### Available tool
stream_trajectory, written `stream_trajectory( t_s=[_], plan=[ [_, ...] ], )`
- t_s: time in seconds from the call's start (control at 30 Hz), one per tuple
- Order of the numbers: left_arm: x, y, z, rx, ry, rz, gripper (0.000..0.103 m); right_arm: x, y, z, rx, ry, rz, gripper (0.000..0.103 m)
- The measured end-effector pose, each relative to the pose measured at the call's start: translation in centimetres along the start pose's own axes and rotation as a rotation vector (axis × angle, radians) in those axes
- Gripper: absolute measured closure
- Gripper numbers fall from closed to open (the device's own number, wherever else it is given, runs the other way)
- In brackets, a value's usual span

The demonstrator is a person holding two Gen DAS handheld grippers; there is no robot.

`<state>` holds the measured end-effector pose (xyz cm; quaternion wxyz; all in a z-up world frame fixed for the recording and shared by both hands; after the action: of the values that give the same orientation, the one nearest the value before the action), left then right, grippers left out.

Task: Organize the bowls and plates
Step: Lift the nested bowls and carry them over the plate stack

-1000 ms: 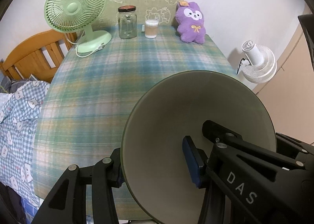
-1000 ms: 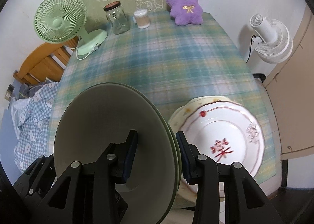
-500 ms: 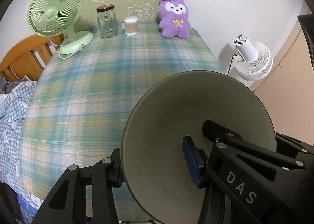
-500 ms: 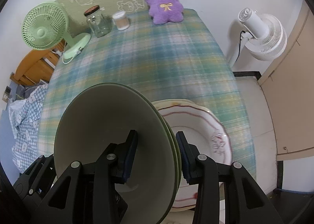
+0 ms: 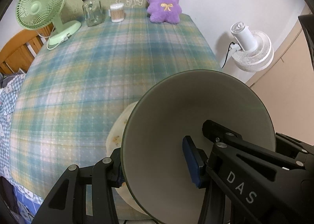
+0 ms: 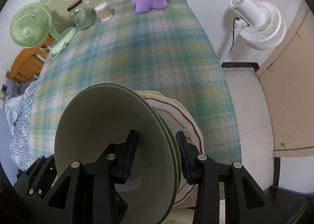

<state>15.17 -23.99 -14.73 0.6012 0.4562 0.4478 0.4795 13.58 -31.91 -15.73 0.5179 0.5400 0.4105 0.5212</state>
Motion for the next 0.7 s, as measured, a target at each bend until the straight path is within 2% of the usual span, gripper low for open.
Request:
stream_trajectory(
  t_s=[0.13, 0.7],
  plan=[
    [-0.4, -1.0, -0.3, 0.028, 0.013, 0.010, 0.052, -0.5, -1.0, -0.2, 0.027, 0.003, 0.008, 0.059],
    [0.1, -1.0, -0.4, 0.007, 0.048, 0.022, 0.052, 0.2, -1.2, 0.4, 0.002, 0.074, -0.005, 0.059]
  ],
)
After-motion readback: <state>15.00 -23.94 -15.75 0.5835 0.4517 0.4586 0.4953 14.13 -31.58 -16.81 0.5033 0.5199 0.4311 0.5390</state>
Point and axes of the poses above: each gripper's, at about its wrist camera, not at the fingertips, and y roughly against the way its jaws point, x to its left, z to its top, the point moved 9 cm from there along -y, roughly the way its jaws point, and after that the axes turned 13 degrees about x, right-handed, at the moved point
